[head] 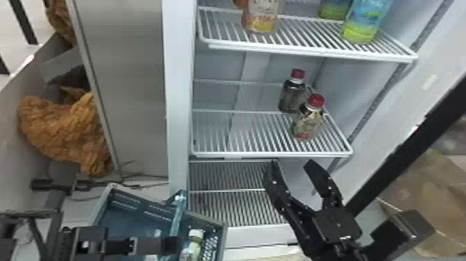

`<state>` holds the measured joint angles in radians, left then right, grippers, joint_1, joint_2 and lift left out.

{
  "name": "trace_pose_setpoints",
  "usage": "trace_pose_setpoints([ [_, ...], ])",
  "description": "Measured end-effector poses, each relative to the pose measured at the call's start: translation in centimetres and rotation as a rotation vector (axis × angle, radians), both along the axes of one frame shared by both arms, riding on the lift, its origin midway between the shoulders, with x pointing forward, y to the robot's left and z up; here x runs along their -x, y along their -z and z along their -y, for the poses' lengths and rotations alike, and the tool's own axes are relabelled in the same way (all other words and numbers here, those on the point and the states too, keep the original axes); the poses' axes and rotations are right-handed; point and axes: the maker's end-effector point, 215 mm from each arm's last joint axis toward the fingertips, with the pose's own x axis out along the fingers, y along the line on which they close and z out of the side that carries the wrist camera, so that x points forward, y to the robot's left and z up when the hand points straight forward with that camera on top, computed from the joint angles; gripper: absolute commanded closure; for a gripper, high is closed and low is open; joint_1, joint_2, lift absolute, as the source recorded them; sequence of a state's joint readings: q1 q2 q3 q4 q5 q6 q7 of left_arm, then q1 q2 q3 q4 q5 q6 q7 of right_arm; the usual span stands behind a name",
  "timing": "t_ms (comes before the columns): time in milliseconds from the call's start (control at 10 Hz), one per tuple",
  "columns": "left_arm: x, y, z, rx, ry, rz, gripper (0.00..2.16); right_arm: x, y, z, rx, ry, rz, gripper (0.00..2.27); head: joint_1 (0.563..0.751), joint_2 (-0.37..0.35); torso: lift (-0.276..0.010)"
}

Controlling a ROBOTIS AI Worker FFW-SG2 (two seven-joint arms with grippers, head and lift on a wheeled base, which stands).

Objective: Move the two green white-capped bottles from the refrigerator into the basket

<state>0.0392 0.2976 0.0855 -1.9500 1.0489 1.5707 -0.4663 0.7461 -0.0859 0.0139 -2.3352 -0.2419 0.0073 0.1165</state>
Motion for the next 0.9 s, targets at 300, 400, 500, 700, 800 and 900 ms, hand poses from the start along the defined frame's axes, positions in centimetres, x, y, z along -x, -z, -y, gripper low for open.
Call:
trace_pose_setpoints([
  [300, -0.01, 0.0, -0.02, 0.0, 0.0, 0.0, 1.17, -0.04, 0.1, 0.21, 0.009, 0.011, -0.004, 0.3, 0.695, -0.214, -0.263],
  [400, -0.02, 0.02, -0.02, -0.001, -0.001, 0.0, 1.17, 0.01, 0.31, 0.23, 0.011, 0.012, -0.012, 0.3, 0.695, -0.214, -0.263],
  [500, 0.0, 0.04, -0.02, -0.002, -0.001, 0.0, 1.17, 0.05, 0.42, 0.22, 0.011, 0.012, -0.016, 0.3, 0.695, -0.214, -0.263],
  [700, 0.05, 0.16, -0.04, -0.004, -0.002, -0.002, 1.17, 0.07, 0.42, 0.24, 0.011, 0.013, -0.017, 0.3, 0.695, -0.215, -0.263],
  [800, 0.05, 0.18, -0.04, -0.005, -0.002, -0.002, 1.17, 0.09, 0.43, 0.23, 0.011, 0.013, -0.018, 0.3, 0.695, -0.215, -0.263],
  [900, 0.06, 0.2, -0.03, -0.006, -0.002, -0.002, 1.17, 0.12, 0.46, 0.23, 0.011, 0.013, -0.019, 0.3, 0.695, -0.215, -0.263],
])
